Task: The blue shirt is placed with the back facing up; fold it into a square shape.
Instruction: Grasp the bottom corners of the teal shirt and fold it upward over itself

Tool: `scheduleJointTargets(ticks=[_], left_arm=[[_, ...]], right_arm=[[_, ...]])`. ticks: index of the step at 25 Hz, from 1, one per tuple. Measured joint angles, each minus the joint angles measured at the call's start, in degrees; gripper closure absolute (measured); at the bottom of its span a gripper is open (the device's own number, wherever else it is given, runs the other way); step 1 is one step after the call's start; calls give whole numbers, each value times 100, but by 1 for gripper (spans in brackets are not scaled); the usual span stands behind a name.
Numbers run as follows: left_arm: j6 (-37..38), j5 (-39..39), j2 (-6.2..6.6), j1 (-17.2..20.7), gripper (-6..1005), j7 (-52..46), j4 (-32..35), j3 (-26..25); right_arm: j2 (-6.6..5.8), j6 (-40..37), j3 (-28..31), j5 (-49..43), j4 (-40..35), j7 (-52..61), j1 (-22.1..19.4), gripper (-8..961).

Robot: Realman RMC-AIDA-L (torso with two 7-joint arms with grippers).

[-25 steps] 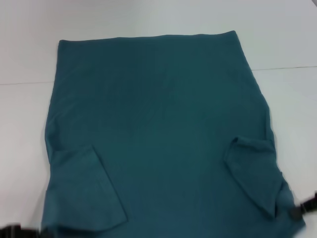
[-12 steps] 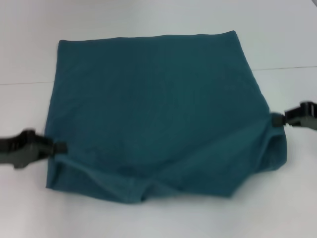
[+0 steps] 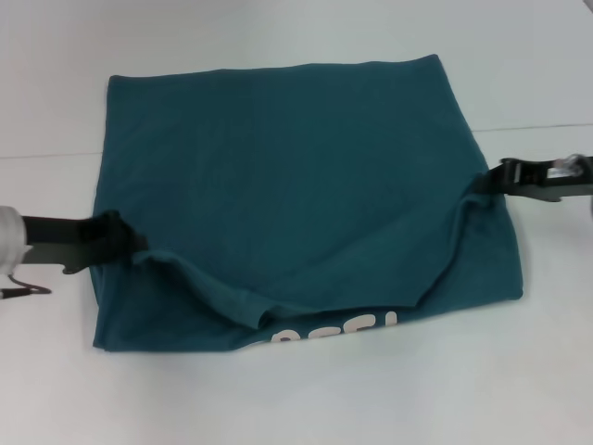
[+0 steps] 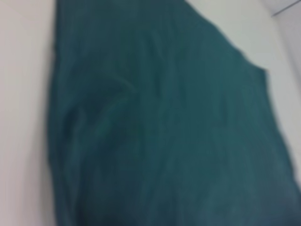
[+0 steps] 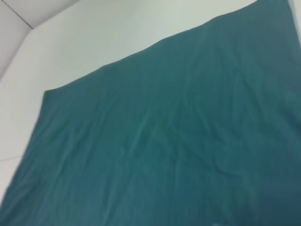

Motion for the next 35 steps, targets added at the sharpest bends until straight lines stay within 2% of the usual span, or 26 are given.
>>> scheduleJointTargets(ticks=[3, 7, 11, 12, 15, 18, 21, 24, 27, 30, 35], left_arm=[[-308, 10, -65, -17, 979, -95, -3, 411], [72, -57, -76, 68, 979, -75, 334, 328], [573, -255, 20, 183, 980, -81, 820, 131], [619, -271, 99, 133, 980, -170, 865, 94], [556, -241, 146, 24, 980, -232, 797, 95], [200, -205, 166, -188, 980, -242, 561, 213], [-459, -188, 132, -385, 980, -184, 310, 470], [-1262, -145, 36, -525, 980, -89, 55, 957], [-1879, -128, -127, -578, 980, 208, -67, 1252], [-2121, -134, -245, -592, 979, 536, -87, 1255], [-2133, -181, -280, -555, 979, 408, 134, 1208]], right_arm=[[15, 300, -306, 0, 206, 65, 123, 926], [-20, -90, -359, 98, 123, 131, 182, 926], [-161, -724, -281, 593, -138, 135, 142, 927], [-211, -741, -264, 727, -174, 139, 130, 927], [-279, -526, -237, 877, -165, 145, 174, 927], [-226, 115, -370, 827, -108, 105, 268, 927], [-61, 1030, -596, 738, -6, 31, 326, 927], [43, 1866, -799, 710, 394, -82, 407, 927], [68, 2432, -951, 709, 830, -199, 493, 926], [89, 2765, -1063, 710, 1018, -237, 519, 926], [100, 2812, -1032, 770, 957, -188, 444, 926]])
